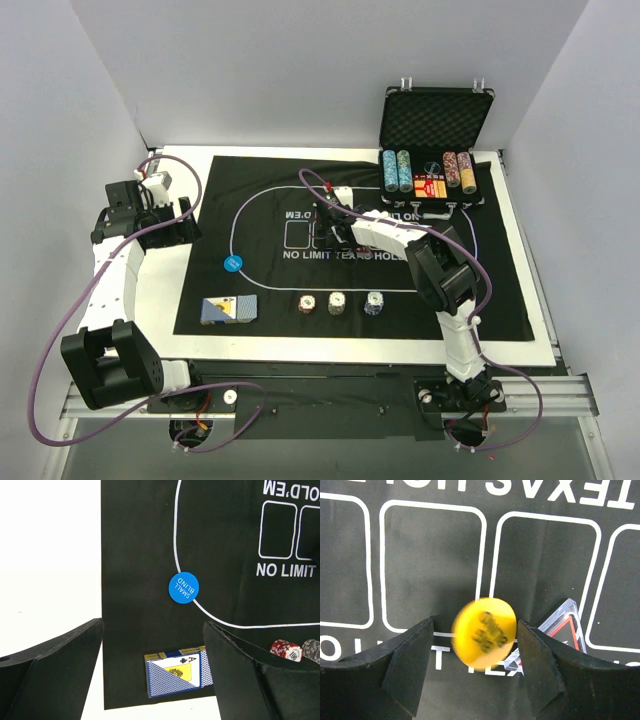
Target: Distribute texas hold em gaming equipment
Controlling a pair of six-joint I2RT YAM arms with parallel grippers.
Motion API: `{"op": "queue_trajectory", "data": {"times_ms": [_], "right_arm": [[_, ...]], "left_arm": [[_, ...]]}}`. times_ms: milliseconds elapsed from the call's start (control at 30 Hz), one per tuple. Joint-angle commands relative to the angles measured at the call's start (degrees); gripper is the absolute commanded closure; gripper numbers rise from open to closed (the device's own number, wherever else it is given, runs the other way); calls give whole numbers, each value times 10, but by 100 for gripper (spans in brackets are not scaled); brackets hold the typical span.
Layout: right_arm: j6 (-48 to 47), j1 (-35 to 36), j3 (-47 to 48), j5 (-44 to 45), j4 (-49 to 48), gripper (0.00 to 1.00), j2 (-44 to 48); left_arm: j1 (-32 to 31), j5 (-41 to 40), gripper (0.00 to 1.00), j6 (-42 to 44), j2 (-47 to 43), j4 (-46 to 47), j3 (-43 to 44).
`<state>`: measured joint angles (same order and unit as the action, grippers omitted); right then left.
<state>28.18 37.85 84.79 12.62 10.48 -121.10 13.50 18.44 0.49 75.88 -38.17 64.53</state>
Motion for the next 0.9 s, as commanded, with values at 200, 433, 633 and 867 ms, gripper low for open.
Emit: {"op": "queue_trajectory", "data": {"times_ms": [200,433,633,867], "right_arm": [[-1,-5,6,5,62,75,1],[-8,-5,38,4,81,82,-12],[-24,-5,27,-3,91,49,6],[-17,-5,-19,-15,72,43,23]], "left_arm": [[0,-3,8,7,-20,17,-6],[2,-2,8,9,-16,21,-10],[2,-2,8,11,-14,21,-11],[1,-2,7,11,-19,21,-12]]}}
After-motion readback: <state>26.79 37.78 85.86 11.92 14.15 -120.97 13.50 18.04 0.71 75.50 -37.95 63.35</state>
